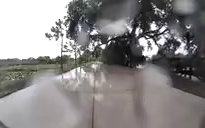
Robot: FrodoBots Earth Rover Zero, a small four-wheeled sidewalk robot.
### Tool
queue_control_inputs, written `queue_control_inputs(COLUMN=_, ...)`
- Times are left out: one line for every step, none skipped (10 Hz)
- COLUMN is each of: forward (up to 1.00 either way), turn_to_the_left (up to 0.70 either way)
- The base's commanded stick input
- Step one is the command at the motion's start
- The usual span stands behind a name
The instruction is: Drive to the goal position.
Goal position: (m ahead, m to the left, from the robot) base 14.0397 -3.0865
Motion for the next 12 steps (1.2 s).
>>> queue_control_inputs(forward=0.85, turn_to_the_left=0.00)
queue_control_inputs(forward=0.85, turn_to_the_left=0.00)
queue_control_inputs(forward=0.85, turn_to_the_left=0.00)
queue_control_inputs(forward=0.85, turn_to_the_left=0.00)
queue_control_inputs(forward=0.85, turn_to_the_left=0.00)
queue_control_inputs(forward=0.85, turn_to_the_left=0.00)
queue_control_inputs(forward=0.85, turn_to_the_left=0.00)
queue_control_inputs(forward=0.85, turn_to_the_left=0.00)
queue_control_inputs(forward=0.85, turn_to_the_left=0.00)
queue_control_inputs(forward=0.85, turn_to_the_left=0.00)
queue_control_inputs(forward=0.85, turn_to_the_left=0.00)
queue_control_inputs(forward=0.85, turn_to_the_left=0.00)
